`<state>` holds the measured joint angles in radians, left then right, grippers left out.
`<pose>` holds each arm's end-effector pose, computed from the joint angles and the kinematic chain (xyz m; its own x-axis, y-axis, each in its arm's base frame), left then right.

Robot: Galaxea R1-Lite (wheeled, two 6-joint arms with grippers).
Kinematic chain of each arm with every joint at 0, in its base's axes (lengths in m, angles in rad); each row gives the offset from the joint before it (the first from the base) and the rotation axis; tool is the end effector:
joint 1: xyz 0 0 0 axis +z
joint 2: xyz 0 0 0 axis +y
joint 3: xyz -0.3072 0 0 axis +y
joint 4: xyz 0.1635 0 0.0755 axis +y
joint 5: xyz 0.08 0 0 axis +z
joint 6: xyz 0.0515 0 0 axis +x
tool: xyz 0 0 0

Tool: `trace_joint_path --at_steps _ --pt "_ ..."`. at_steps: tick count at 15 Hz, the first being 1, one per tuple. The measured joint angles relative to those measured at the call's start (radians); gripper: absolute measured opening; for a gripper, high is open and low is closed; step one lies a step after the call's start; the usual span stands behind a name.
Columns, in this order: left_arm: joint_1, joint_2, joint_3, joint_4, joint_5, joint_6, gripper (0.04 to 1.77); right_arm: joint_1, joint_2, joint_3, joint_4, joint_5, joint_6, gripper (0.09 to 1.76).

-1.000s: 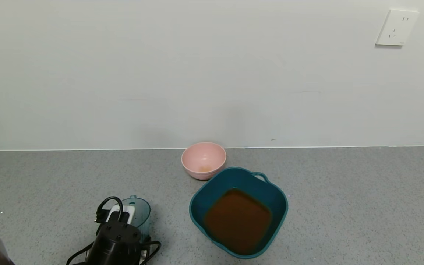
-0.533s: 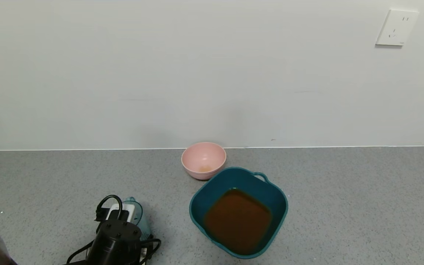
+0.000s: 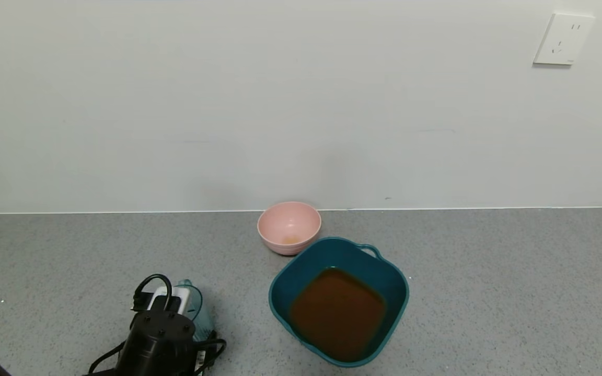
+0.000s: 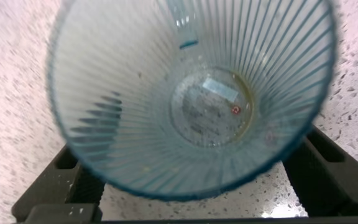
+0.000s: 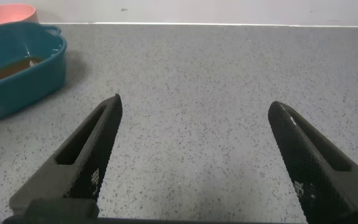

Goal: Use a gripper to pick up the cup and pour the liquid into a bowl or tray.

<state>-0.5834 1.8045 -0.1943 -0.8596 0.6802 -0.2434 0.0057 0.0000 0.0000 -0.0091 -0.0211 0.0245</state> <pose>0.2081 -0.0985 0.0506 0.8210 0.2117 -0.5303 -0.0941 0.9662 0.2401 -0.0122 -0.0012 0.0767 0.9998 -0.0154 0.0091 0.0152 0.9996 0.0247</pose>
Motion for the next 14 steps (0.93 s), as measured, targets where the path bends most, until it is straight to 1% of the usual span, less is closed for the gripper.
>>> trace_joint_path --at_steps 3,5,6,8,10,11,14 --pt "0.0 -0.098 0.005 0.018 -0.004 0.091 1.68 0.0 0.0 0.0 0.0 0.0 0.0 1.71" --pt "-0.003 -0.204 0.006 0.085 -0.009 0.151 1.69 0.0 0.0 0.0 0.0 0.0 0.0 1.71" --pt "-0.004 -0.258 0.004 0.144 -0.01 0.165 1.69 0.0 0.0 0.0 0.0 0.0 0.0 1.71" --pt "-0.006 -0.351 0.004 0.224 -0.026 0.174 1.69 0.0 0.0 0.0 0.0 0.0 0.0 1.71" --pt "-0.006 -0.429 0.011 0.248 -0.077 0.175 1.7 0.0 0.0 0.0 0.0 0.0 0.0 1.71" --pt "-0.005 -0.46 0.013 0.261 -0.088 0.176 1.7 0.0 0.0 0.0 0.0 0.0 0.0 1.71" --pt "-0.005 -0.535 0.002 0.289 -0.091 0.18 1.7 0.0 0.0 0.0 0.0 0.0 0.0 1.71"
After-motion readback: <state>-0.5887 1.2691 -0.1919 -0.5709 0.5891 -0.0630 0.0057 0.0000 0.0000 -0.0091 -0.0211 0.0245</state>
